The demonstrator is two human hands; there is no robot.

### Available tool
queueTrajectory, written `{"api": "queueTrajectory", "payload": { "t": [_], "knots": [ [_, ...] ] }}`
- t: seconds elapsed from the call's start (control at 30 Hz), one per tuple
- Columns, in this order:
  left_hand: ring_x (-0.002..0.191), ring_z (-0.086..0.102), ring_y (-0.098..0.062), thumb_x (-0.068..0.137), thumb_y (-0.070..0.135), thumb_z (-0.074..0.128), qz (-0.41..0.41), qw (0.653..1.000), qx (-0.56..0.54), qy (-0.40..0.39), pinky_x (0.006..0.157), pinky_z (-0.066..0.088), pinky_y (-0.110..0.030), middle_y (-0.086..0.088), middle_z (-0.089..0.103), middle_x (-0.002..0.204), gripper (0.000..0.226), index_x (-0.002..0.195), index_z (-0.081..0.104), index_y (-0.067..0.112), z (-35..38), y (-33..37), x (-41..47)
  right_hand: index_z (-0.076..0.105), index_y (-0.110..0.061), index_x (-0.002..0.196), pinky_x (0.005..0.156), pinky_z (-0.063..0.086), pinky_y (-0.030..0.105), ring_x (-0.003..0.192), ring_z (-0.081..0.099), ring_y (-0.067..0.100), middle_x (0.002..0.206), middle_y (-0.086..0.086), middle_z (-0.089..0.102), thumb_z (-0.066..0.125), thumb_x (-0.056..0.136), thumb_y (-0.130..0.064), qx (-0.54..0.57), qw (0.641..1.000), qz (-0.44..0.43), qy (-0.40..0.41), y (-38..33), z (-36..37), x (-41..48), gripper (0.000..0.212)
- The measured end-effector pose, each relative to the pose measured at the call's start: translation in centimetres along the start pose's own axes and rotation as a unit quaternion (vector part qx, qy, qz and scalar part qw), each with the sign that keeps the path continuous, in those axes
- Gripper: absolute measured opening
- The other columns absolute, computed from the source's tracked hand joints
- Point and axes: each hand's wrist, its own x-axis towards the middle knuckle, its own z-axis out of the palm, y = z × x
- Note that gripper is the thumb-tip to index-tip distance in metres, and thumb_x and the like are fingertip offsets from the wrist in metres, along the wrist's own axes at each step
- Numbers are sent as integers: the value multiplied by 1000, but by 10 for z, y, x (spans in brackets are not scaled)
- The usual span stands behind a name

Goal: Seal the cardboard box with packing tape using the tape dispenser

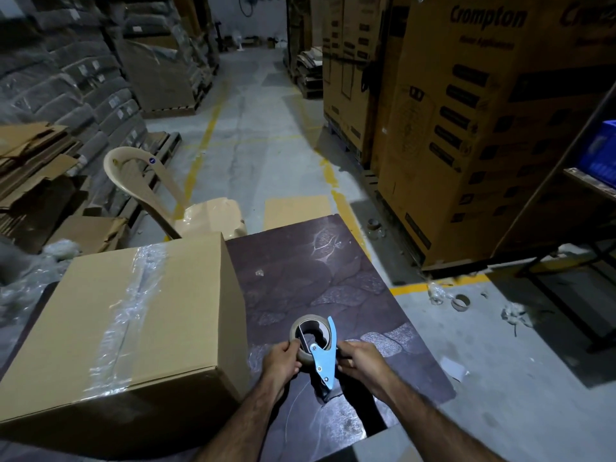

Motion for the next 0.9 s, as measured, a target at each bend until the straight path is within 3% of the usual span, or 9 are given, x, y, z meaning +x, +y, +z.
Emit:
{"api": "queueTrajectory", "payload": {
  "t": [0.1, 0.27, 0.47, 0.67, 0.9],
  "knots": [
    [47, 49, -13, 97, 23, 53, 4, 1000, 7, 5, 49, 44, -23, -7, 56, 55, 31, 72, 66, 8, 0, 1, 0, 65, -4, 78, 65, 49, 27, 58, 60, 15, 72, 12, 67, 55, 91, -11, -5, 1000, -4, 0, 0, 0, -1, 18],
    [44, 47, -13, 97, 21, 53, 15, 999, 33, 5, 44, 41, -19, -6, 56, 53, 30, 74, 67, 6, -4, 1, 1, 66, -8, 79, 68, 50, 29, 66, 64, 18, 73, 6, 71, 53, 92, -13, -27, 1000, -6, 2, -3, 4, -3, 19],
    [46, 50, -13, 94, 16, 58, 27, 998, 48, -15, 47, 44, -21, -7, 60, 56, 22, 80, 70, 6, -9, 0, 1, 61, -15, 74, 58, 42, 24, 47, 53, 7, 53, -8, 61, 54, 93, -21, -57, 998, -8, 13, -5, 3, -9, 20],
    [44, 45, -13, 95, 12, 49, -2, 1000, -1, -26, 42, 36, -21, -9, 60, 58, 27, 86, 73, 4, -13, -3, 0, 65, -12, 86, 65, 46, 27, 62, 59, 14, 74, 0, 67, 54, 93, -26, -68, 997, -14, 29, -2, 4, -10, 18],
    [47, 38, -13, 96, 22, 47, 15, 999, 2, -32, 45, 27, -23, -1, 50, 56, 27, 91, 73, 17, -21, -5, -5, 68, -10, 98, 63, 42, 26, 68, 57, 15, 81, 3, 66, 51, 94, -21, -83, 995, -16, 46, -3, 6, -14, 20]
  ]
}}
